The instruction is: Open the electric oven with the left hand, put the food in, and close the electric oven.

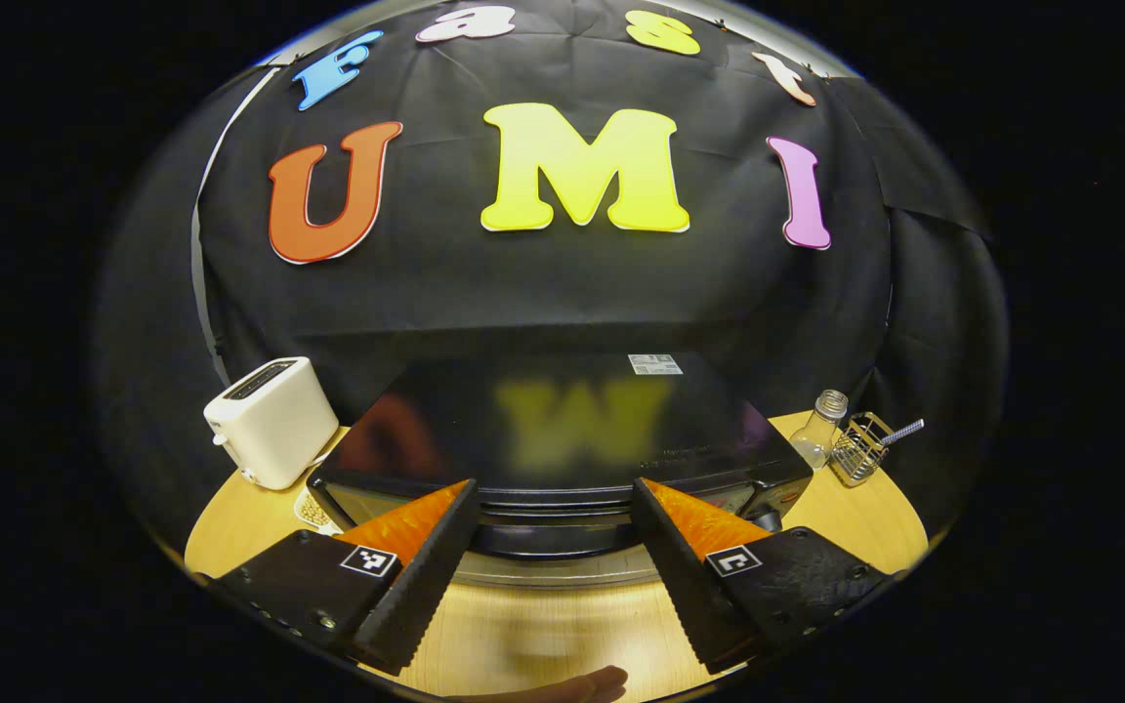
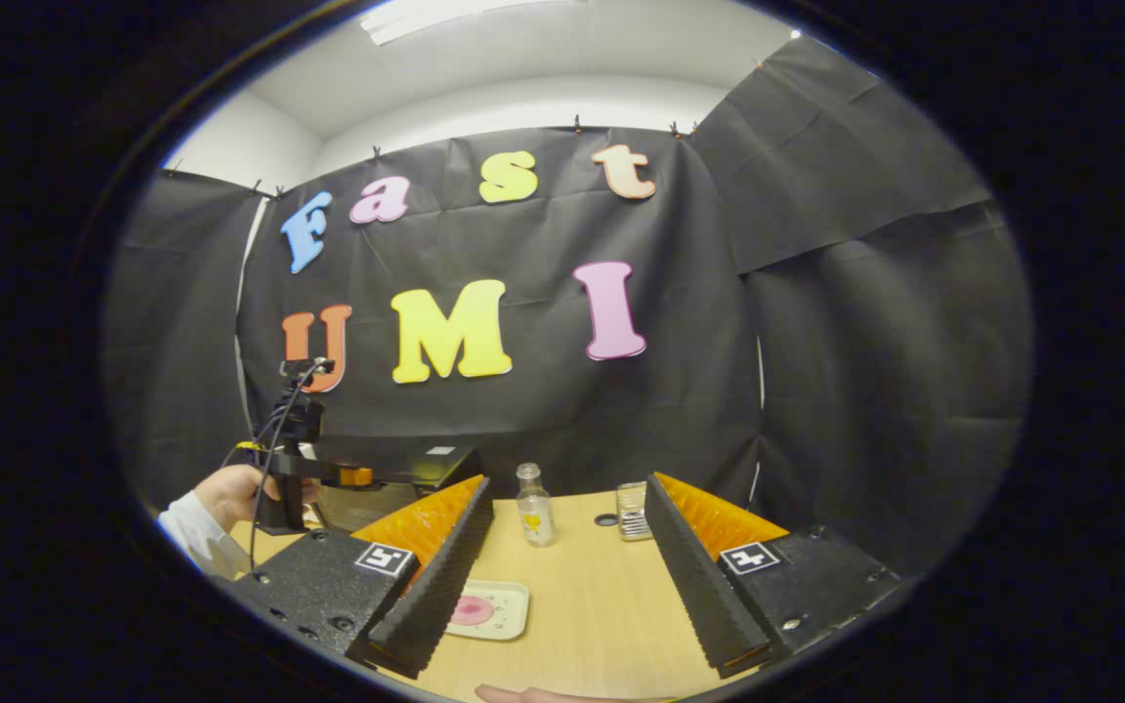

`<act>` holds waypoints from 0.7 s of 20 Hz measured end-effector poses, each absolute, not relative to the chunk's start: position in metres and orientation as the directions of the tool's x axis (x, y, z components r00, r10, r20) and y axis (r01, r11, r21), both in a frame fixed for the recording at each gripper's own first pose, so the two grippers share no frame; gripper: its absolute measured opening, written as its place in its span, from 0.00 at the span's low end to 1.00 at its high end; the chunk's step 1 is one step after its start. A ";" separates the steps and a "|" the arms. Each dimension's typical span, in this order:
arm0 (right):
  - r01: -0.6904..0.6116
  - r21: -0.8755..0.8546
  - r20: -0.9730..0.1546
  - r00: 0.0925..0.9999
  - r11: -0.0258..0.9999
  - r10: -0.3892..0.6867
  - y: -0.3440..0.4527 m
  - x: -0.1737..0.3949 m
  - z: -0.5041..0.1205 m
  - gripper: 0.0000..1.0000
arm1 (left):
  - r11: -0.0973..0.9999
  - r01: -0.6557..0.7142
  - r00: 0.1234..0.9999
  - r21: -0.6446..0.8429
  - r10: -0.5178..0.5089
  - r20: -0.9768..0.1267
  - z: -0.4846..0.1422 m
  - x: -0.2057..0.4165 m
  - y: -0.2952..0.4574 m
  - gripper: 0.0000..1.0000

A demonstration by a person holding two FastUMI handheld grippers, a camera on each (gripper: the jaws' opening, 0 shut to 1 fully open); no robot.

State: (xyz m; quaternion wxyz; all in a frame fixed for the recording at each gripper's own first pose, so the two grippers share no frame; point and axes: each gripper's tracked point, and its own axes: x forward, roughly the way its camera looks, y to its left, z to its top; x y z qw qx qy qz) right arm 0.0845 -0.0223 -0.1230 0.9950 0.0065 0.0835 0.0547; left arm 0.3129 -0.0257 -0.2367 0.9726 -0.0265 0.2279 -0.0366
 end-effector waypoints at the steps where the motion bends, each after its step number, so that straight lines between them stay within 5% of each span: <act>1: -0.123 0.027 -0.172 0.977 0.992 0.126 -0.020 0.081 -0.125 0.96 | 0.996 0.062 0.894 -0.066 -0.085 -0.440 -0.238 0.310 -0.025 0.99; 14: -0.110 0.040 -0.181 0.977 0.993 0.115 -0.027 0.061 -0.126 0.96 | 0.995 0.073 0.906 -0.070 -0.095 -0.412 -0.258 0.234 -0.022 0.98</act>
